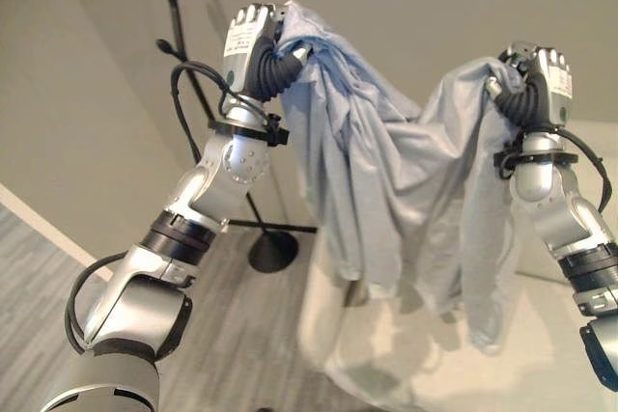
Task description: Hang the clothes on the sofa on the clothes rack.
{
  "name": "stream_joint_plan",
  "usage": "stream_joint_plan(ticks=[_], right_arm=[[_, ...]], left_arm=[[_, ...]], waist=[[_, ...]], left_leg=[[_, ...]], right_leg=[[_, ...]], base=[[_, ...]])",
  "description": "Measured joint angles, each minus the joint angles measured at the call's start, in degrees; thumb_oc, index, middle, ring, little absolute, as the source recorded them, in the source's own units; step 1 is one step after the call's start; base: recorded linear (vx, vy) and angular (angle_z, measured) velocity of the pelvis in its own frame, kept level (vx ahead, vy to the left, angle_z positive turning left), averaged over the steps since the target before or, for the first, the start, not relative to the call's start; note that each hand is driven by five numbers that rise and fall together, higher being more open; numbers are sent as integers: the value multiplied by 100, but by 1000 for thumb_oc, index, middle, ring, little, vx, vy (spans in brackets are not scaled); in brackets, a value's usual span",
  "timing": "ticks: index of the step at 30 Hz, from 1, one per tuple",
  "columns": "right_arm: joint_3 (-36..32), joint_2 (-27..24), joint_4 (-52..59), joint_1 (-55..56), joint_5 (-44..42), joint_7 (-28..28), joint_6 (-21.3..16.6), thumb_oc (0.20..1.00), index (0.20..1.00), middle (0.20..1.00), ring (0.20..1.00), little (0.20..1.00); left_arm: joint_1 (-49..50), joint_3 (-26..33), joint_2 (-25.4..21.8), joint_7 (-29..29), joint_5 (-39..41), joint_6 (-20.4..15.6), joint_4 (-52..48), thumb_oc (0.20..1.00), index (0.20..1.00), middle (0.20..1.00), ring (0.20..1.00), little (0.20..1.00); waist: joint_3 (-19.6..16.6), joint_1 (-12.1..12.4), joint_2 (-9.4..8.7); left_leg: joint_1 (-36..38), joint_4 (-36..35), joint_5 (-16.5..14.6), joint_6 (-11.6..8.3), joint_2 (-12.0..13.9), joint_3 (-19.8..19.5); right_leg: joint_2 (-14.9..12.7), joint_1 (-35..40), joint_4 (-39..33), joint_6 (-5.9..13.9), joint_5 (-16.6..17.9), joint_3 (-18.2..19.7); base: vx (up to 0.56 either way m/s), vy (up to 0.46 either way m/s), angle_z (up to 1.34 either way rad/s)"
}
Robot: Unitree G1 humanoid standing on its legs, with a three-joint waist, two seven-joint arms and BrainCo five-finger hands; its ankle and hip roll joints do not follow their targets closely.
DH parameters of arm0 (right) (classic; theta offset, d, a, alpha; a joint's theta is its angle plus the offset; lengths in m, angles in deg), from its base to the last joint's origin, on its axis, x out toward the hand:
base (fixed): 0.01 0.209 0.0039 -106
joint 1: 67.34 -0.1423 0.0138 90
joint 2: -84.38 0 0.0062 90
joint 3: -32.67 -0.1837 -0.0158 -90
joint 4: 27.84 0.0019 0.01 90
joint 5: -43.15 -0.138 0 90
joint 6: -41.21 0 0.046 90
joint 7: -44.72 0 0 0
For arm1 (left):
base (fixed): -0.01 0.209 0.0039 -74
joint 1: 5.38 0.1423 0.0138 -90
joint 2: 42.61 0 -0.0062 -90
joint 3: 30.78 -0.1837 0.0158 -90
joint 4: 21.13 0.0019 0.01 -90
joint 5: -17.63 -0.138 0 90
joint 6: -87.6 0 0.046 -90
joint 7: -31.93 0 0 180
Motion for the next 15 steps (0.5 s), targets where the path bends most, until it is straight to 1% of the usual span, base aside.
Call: stream_joint_plan(ticks=[1, 2, 3, 4, 5, 6, 7, 8, 9, 10, 11, 12, 13, 15], right_arm=[[-42, 344, 133, 81, 117, 9, 56, 200, 200, 200, 200, 200], [-51, 509, 287, 88, 181, 1, 62, 200, 200, 200, 200, 200], [-32, 803, 412, 31, 228, 0, 93, 200, 200, 200, 200, 200], [-163, 1039, 371, -65, 359, -62, 67, 200, 200, 200, 200, 200], [-178, 969, 283, 27, 409, -82, 67, 200, 200, 200, 200, 200], [-226, 835, 397, -2, 412, -29, 123, 200, 200, 200, 200, 200], [-236, 688, 377, -89, 413, 5, 112, 200, 200, 200, 200, 200], [-228, 451, 297, -261, 411, 27, 112, 200, 200, 200, 200, 200], [-195, 302, 275, -272, 409, 28, 114, 200, 200, 200, 200, 200], [-191, 194, 265, -277, 409, 27, 94, 200, 200, 200, 200, 200], [-195, 146, 269, -273, 409, 22, 84, 200, 200, 200, 200, 200], [-203, 15, 272, -212, 410, 22, 87, 200, 200, 200, 200, 200], [-233, -48, 267, -137, 410, 23, 103, 200, 200, 200, 200, 200], [-240, -76, 202, -140, 408, 40, 115, 200, 200, 200, 200, 200]], left_arm=[[-119, -107, -211, 23, -75, 16, -184, 200, 200, 200, 200, 200], [-218, -156, -322, 20, -124, 21, -254, 200, 200, 200, 200, 200], [-303, -277, -473, 16, -179, 23, -281, 200, 200, 200, 200, 200], [-328, -313, -445, 25, -264, 16, -158, 200, 200, 200, 200, 200], [-139, -318, -228, 28, -327, 43, -191, 200, 200, 200, 200, 200], [-119, -302, -249, 82, -405, 42, -336, 200, 200, 200, 200, 200], [-89, -217, -260, 143, -406, 53, -490, 200, 200, 200, 200, 200], [-59, -147, -146, 223, -407, 93, -591, 200, 200, 200, 200, 200], [-31, -103, -106, 271, -407, 103, -594, 200, 200, 200, 200, 200], [39, 13, -94, 345, -407, 101, -701, 200, 200, 200, 200, 200], [214, 211, -73, 353, -407, 95, -871, 200, 200, 200, 200, 200], [433, 383, -5, 357, -407, 101, -1028, 200, 200, 200, 200, 200], [560, 410, -1, 365, -408, 102, -1115, 200, 200, 200, 200, 200], [576, 407, -1, 414, -409, 111, -1068, 200, 200, 200, 200, 200]], waist=[[109, 110, -209], [155, 153, -296], [168, 122, -589], [248, 231, -486], [288, 453, -383], [299, 447, -226], [342, 469, -165], [505, 546, 116], [518, 507, 202], [485, 424, 136], [467, 386, 104], [420, 304, 126], [406, 285, 164], [396, 231, 167]], left_leg=[[-373, 756, -263, 484, -362, 64], [-615, 1109, -472, 643, -447, 164], [-781, 1600, -663, 970, -881, 276], [-1084, 2095, -951, 1093, -886, 445], [-853, 1770, -800, 1393, -938, 537], [-908, 1414, -599, 1627, -1051, 357], [-681, 789, -248, 1733, -1042, 342], [-77, -164, 231, 1842, -1043, 336], [232, -558, 401, 1822, -1062, 357], [406, -757, 440, 1784, -1216, 431], [465, -836, 437, 1777, -1311, 504], [528, -928, 460, 1738, -1408, 528], [584, -1009, 522, 1664, -1425, 551], [639, -1092, 537, 1661, -1444, 587]], right_leg=[[-226, -513, 248, -369, 1375, 258], [-369, -746, 369, -406, 1757, 373], [-594, -978, 785, -434, 1773, 48], [-897, -1058, 1172, -230, 1551, -283], [-628, -955, 1487, 118, 831, -652], [-8, -832, 1754, 241, 216, -196], [470, -826, 2065, 265, -814, -60], [1437, -564, 2223, 149, -1627, -304], [1931, -343, 2006, -27, -1783, -483], [2238, -175, 1628, -103, -1837, -621], [2377, -138, 1386, -160, -1863, -695], [2441, -30, 1036, -415, -1782, -621], [2464, 58, 857, -414, -1676, -570], [2483, 172, 625, -435, -1562, -499]], base=[[-99, 808, 1], [-119, 529, -16], [-57, 652, 0], [-9, 473, -6], [34, 644, 20], [48, 486, 23], [71, 340, 23], [76, 225, -6], [68, 111, -16], [74, 90, -13], [73, 37, -15], [99, 9, -22], [112, -13, -20], [119, -26, -14]])
